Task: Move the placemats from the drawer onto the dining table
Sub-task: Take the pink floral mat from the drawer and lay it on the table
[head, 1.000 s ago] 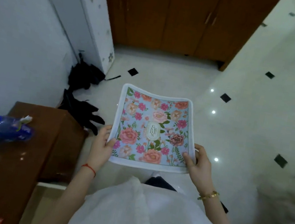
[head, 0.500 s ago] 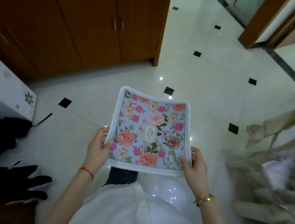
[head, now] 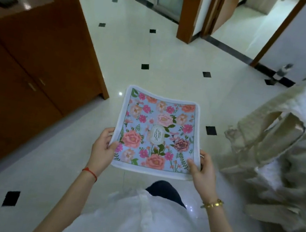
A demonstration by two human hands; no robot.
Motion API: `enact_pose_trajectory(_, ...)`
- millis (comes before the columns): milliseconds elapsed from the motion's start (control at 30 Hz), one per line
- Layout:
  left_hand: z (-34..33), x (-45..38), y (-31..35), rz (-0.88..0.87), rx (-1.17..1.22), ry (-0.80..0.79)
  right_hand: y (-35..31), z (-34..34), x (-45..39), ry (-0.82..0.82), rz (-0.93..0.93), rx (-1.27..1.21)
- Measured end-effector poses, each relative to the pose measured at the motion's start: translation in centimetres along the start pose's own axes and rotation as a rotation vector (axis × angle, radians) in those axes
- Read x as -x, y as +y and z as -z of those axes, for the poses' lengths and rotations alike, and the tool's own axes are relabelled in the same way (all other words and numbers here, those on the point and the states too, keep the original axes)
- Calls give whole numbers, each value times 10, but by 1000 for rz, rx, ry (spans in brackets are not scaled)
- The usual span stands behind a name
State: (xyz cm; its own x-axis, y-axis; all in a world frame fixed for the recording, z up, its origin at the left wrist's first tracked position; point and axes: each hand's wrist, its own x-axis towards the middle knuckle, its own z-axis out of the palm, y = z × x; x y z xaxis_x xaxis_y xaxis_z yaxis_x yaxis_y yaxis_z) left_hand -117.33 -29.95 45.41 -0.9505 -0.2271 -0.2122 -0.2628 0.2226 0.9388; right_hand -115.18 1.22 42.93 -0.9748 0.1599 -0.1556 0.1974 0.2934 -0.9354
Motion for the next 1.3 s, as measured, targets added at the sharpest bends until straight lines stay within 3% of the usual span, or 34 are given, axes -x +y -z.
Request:
enact_pose_trajectory(333, -119, -204, 65, -42, -61, -285, 2, 33, -150, 280, -127, -62)
enact_pose_trajectory(867, -392, -484, 235, -98, -108, -469, -27, 201, -477, 503, -192, -86)
enact_pose_trajectory(1300, -637, -707, 353, -234, -191, -730, -23, 332, -724, 716, -242, -118)
